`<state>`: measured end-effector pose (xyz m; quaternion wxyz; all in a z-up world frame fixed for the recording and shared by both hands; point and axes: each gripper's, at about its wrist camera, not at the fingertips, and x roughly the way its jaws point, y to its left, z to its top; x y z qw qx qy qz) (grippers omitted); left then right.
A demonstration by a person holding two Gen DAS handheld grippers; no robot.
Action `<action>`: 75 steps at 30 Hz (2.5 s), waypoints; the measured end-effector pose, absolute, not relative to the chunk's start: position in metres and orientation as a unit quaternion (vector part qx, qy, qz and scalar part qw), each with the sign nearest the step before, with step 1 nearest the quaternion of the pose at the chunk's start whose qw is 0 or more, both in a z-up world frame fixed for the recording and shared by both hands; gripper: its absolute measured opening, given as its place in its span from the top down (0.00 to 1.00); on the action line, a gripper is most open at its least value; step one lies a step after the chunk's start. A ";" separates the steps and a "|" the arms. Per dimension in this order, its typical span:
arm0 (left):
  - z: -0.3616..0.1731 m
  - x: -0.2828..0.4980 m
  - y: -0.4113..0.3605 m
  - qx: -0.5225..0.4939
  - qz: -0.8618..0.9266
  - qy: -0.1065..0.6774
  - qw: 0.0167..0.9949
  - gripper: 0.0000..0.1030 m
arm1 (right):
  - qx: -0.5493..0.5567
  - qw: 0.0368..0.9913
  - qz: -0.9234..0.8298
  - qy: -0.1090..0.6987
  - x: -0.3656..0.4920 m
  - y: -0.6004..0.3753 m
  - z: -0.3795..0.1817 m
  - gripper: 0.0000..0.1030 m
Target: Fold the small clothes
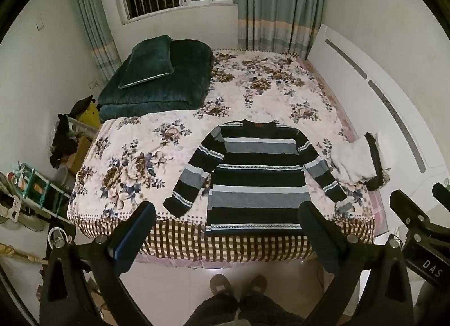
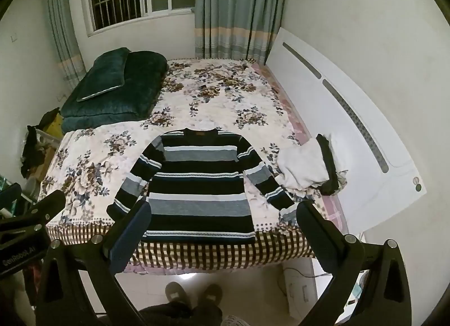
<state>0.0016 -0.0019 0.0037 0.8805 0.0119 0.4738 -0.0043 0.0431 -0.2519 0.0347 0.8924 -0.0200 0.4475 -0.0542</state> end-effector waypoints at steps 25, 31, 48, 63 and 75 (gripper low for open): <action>0.009 0.013 0.000 0.013 -0.004 0.468 0.884 0.00 | -0.017 0.893 -0.053 0.446 0.046 -0.239 0.040 0.00; 0.017 0.020 0.001 0.013 -0.004 0.467 0.884 0.00 | -0.016 0.893 -0.052 0.446 0.046 -0.239 0.042 0.00; 0.043 0.037 0.005 0.010 -0.005 0.460 0.888 0.00 | -0.020 0.895 -0.050 0.443 0.069 -0.217 0.062 0.00; 0.045 0.035 0.002 0.008 -0.006 0.456 0.890 0.00 | -0.021 0.897 -0.048 0.440 0.070 -0.216 0.066 0.00; 0.045 0.031 -0.001 0.007 -0.006 0.454 0.891 0.00 | -0.020 0.897 -0.049 0.439 0.070 -0.216 0.071 0.00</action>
